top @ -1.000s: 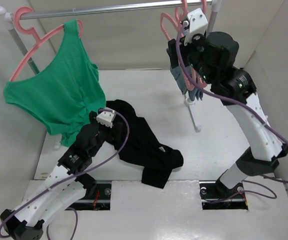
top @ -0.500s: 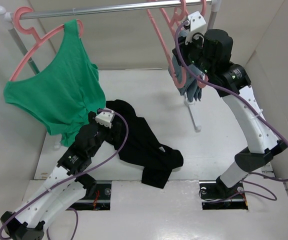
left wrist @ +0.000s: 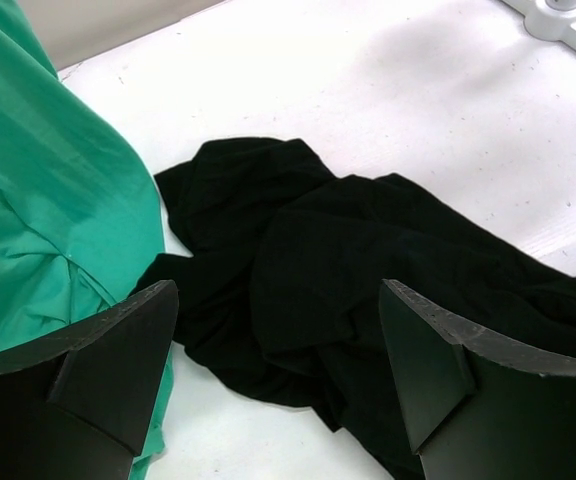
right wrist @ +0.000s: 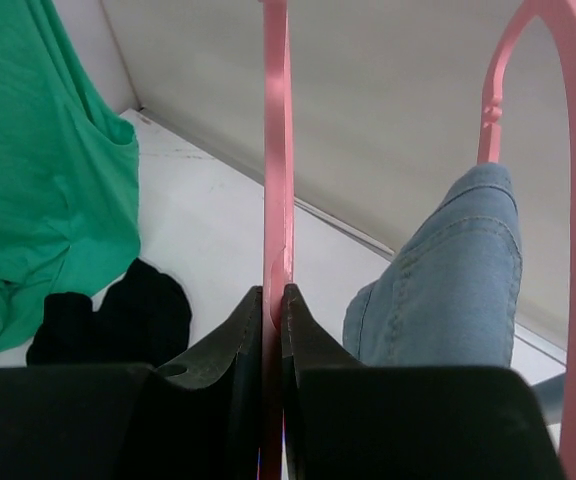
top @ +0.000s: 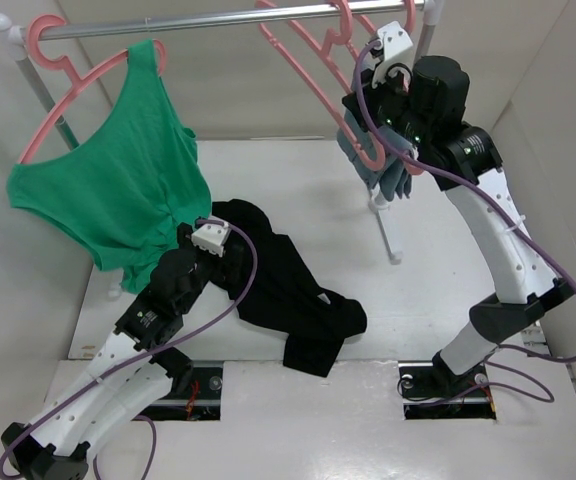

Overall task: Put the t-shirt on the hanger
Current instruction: Grab a hanger with the right arm

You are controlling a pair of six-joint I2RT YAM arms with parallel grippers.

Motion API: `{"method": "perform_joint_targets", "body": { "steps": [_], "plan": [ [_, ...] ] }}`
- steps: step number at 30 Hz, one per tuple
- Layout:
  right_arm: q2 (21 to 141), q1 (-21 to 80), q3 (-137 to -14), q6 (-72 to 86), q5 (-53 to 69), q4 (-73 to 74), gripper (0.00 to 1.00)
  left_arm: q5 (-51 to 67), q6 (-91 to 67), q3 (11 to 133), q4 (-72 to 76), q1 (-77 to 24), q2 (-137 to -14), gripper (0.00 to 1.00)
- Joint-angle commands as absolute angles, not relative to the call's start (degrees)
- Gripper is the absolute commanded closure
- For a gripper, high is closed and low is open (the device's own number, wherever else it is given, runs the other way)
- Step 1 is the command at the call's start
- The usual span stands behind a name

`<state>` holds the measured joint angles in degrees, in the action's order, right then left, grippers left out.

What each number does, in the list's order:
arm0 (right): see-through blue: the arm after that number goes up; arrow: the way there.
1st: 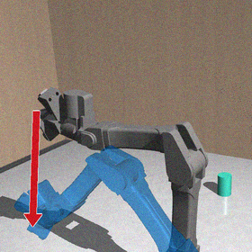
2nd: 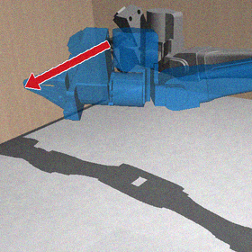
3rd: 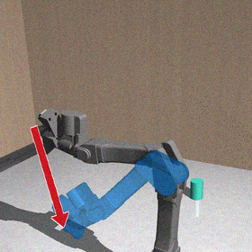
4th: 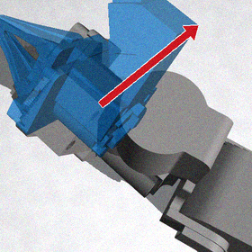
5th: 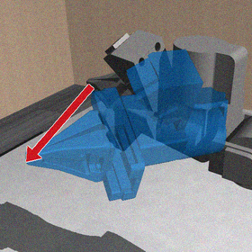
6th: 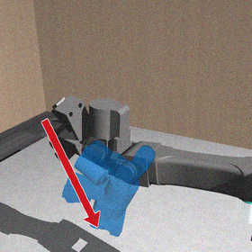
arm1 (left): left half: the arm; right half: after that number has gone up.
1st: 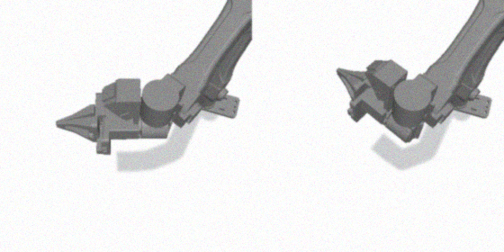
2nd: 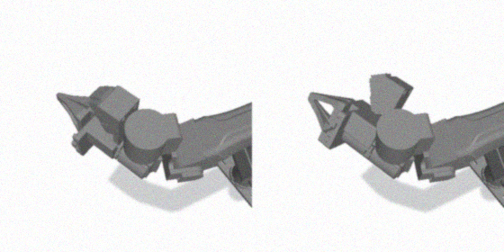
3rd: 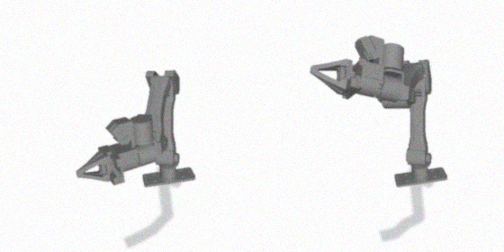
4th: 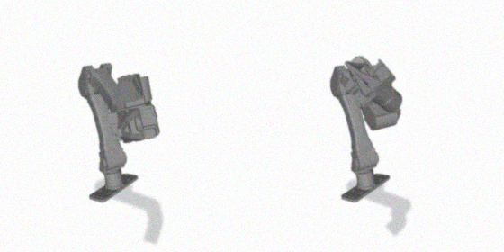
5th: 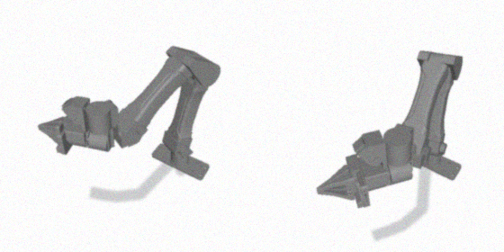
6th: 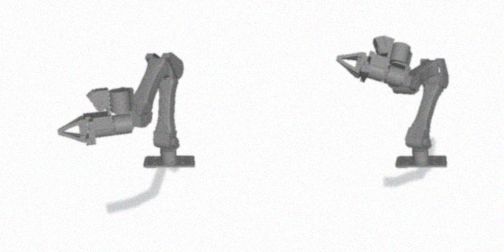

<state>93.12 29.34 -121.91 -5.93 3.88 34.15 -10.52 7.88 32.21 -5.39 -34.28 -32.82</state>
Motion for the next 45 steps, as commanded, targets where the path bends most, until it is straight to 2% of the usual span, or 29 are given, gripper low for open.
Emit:
{"method": "perform_joint_targets", "body": {
  "steps": [1, 12, 17, 22, 29, 36, 43, 45],
  "plan": [
    [89.6, 31.5, -122.2, -8.4, 7.2, 28.6, 1.00, -10.2, 8.7, 31.6, -2.8, -34.0, -32.0, 0.23],
    [82.3, 39.9, -116.2, -12.6, 4.5, 22.9, 1.00, 2.5, 16.1, 34.1, -2.2, -34.0, -33.0, 0.30],
    [76.9, 42.6, -107.1, -12.6, 5.2, 26.1, 1.00, 15.3, 22.1, 40.1, -11.4, -34.0, -41.7, 0.30],
    [62.2, 43.8, -82.7, -8.1, 0.6, 26.7, 1.00, 13.6, 24.5, 45.1, -17.2, -38.6, -51.6, 0.32],
    [45.7, 43.8, -64.9, 2.2, -7.9, 33.7, 1.00, 7.7, 27.8, 47.4, -14.9, -48.1, -61.3, 0.29],
    [33.9, 43.8, -56.4, 7.8, -9.9, 38.9, 1.00, 7.2, 19.4, 52.7, -12.7, -48.7, -74.4, 0.28],
    [31.4, 43.8, -55.3, 9.1, -12.0, 41.9, 1.00, -1.8, 17.8, 55.9, -12.7, -50.9, -84.5, 0.28],
    [30.8, 43.8, -55.3, 9.7, -12.0, 42.7, 1.00, -3.2, 18.4, 55.9, -13.9, -50.9, -86.7, 0.31]
  ]
}}
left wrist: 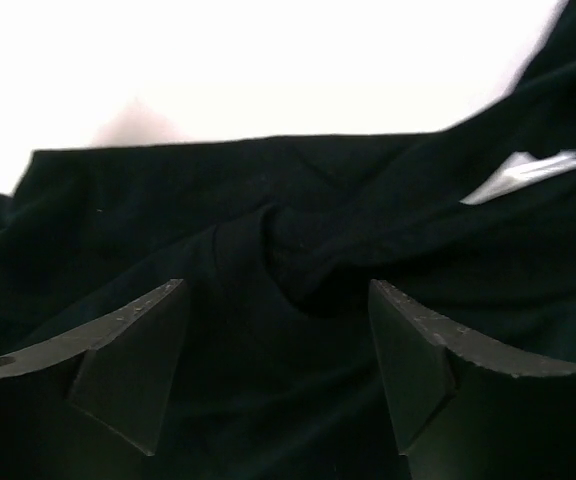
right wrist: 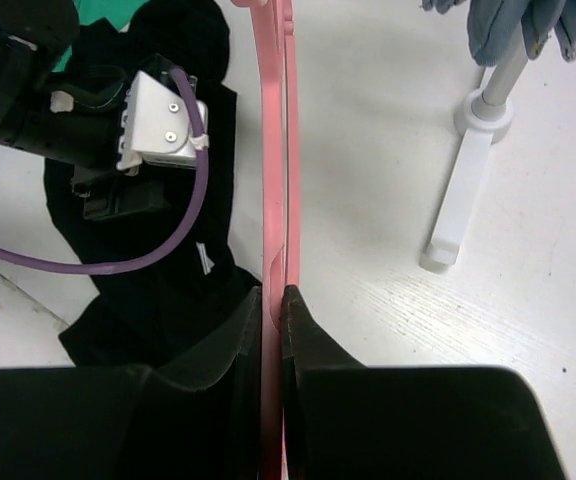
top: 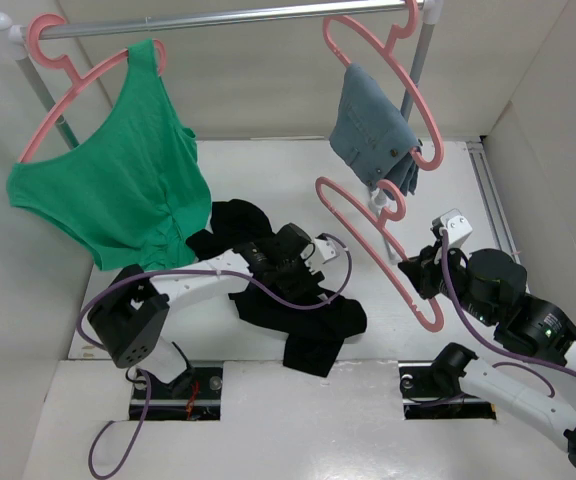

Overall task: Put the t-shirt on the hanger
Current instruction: Grab a hanger with the right arm, then place tshirt on hanger

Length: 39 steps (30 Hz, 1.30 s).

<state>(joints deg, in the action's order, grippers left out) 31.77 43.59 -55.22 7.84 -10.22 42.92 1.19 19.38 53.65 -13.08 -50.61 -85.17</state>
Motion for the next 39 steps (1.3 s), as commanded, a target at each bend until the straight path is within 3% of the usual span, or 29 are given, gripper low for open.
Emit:
{"method": "perform_joint_targets", "body": {
  "steps": [1, 6, 10, 11, 20, 39],
  "plan": [
    [30.8, 43.8, -55.3, 9.7, -12.0, 43.8, 1.00, -3.8, 18.4, 55.9, -13.9, -50.9, -86.7, 0.32],
    [29.8, 43.8, -57.1, 10.8, -11.4, 46.8, 1.00, -2.2, 20.3, 52.7, -14.9, -50.9, -85.3, 0.50],
    [29.3, 43.8, -58.3, 10.8, -9.7, 49.3, 1.00, -2.2, 20.8, 51.4, -15.5, -50.9, -84.3, 0.86],
    [29.3, 43.8, -58.3, 10.8, -7.8, 49.9, 1.00, -2.2, 20.2, 52.0, -15.5, -50.9, -83.1, 1.00],
    [30.3, 43.8, -59.5, 12.0, 14.7, 55.5, 1.00, -0.5, 17.3, 59.1, -25.0, -50.9, -75.6, 1.00],
    [26.4, 43.8, -54.9, 17.1, 18.4, 58.7, 1.00, 1.0, 18.6, 60.1, -25.2, -49.0, -73.6, 1.00]
  ]
}}
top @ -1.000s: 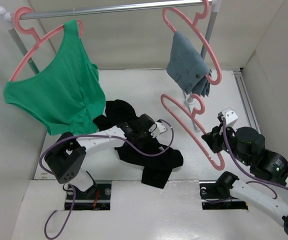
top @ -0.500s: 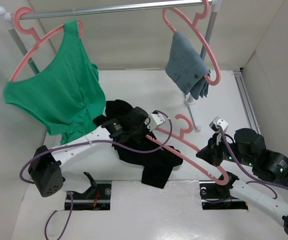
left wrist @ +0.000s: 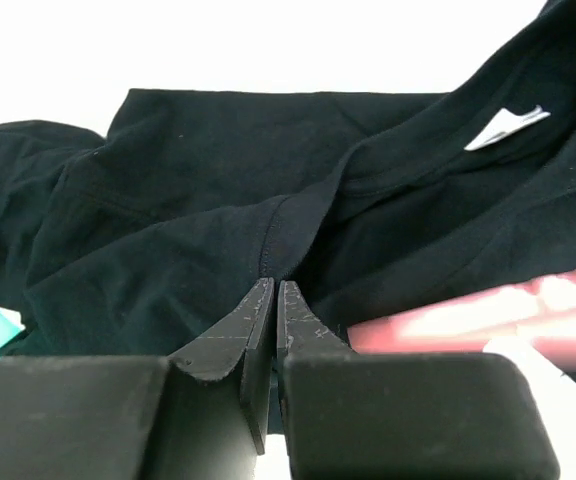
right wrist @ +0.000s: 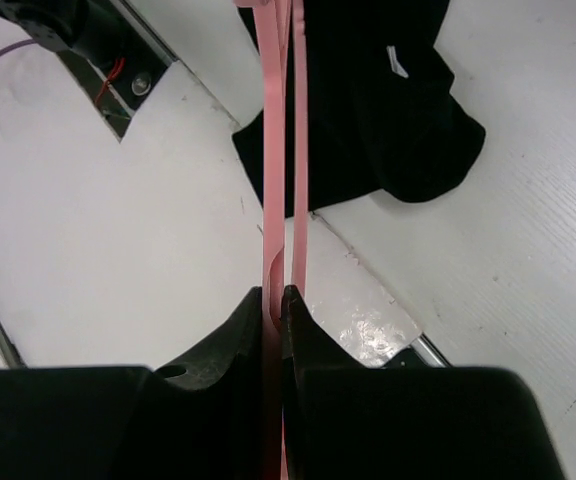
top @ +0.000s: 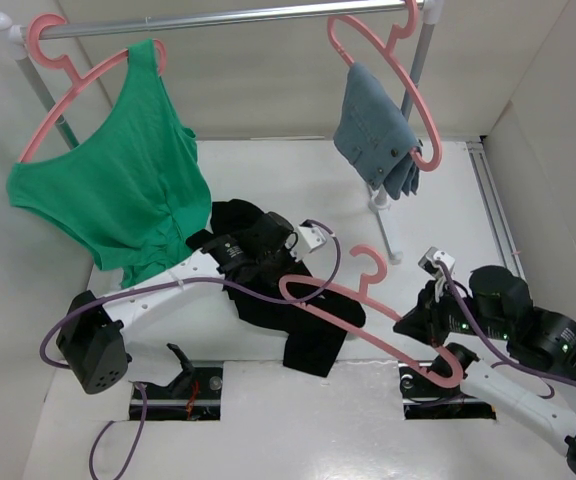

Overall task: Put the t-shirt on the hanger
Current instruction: Place tshirt on hanger

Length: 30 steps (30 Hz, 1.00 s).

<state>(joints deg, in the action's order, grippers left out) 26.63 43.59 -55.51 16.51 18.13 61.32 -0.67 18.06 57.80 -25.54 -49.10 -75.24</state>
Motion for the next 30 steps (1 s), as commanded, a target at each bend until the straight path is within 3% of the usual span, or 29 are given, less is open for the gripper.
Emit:
{"method": "perform_joint_targets", "body": {
  "steps": [1, 7, 15, 25, 30],
  "plan": [
    [27.1, 43.8, -54.9, 17.1, 17.8, 58.1, 1.00, 2.3, 19.2, 60.1, -25.2, -49.0, -73.0, 1.00],
    [31.1, 43.8, -57.2, 13.5, 15.4, 56.0, 1.00, 4.4, 21.0, 58.0, -25.8, -49.0, -70.1, 1.00],
    [32.8, 43.8, -67.7, 12.0, 7.6, 64.4, 1.00, 0.8, 22.2, 52.9, -26.3, -49.0, -70.7, 1.00],
    [32.8, 43.8, -61.0, 12.0, 9.8, 56.4, 1.00, 1.7, 20.5, 54.2, -25.7, -49.0, -70.7, 1.00],
    [30.7, 43.8, -51.3, 11.4, 12.8, 48.1, 1.00, 4.4, 18.4, 54.9, -25.7, -49.0, -70.7, 1.00]
  ]
}}
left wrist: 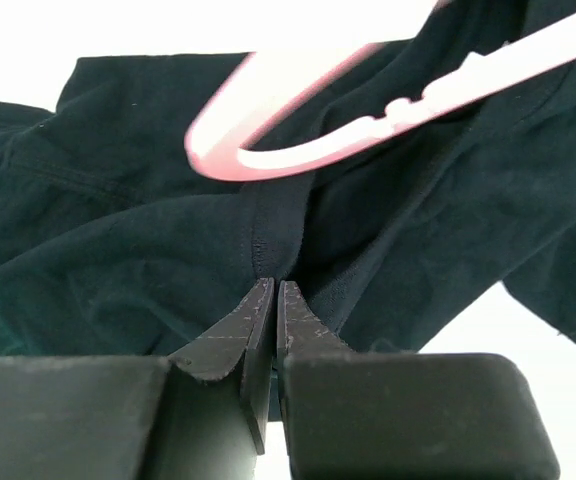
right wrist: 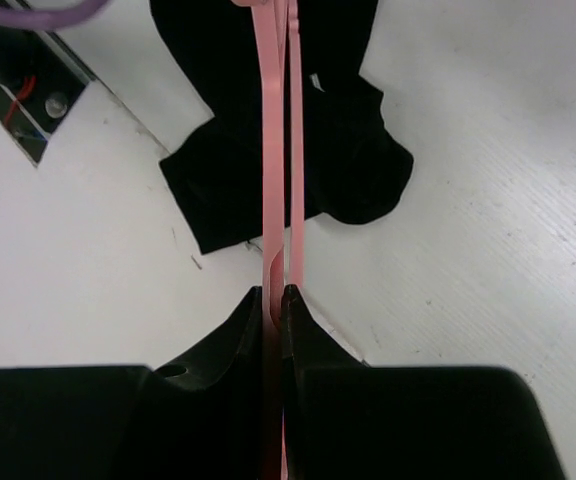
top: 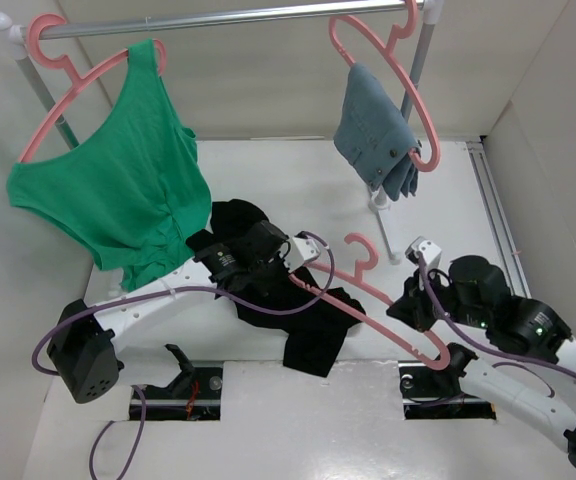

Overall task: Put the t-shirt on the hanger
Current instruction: Place tshirt on hanger

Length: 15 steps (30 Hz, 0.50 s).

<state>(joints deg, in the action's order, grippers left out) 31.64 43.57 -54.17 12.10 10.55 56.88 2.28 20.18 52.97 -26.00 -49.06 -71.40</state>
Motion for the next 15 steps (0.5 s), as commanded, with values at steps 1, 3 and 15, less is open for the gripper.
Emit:
{"method": "perform_joint_targets", "body": {
  "steps": [1, 3, 15],
  "plan": [
    [30.7, 43.8, -50.4, 11.4, 14.5, 47.3, 1.00, 4.4, 17.8, 54.9, -25.7, -49.0, -70.7, 1.00],
    [30.7, 43.8, -49.0, 12.1, 15.8, 46.1, 1.00, 4.9, 17.1, 54.9, -25.7, -47.9, -70.7, 1.00],
    [23.6, 43.8, -46.6, 18.3, 22.2, 47.8, 1.00, 1.3, 15.2, 61.0, -22.7, -43.9, -75.4, 1.00]
  ]
}}
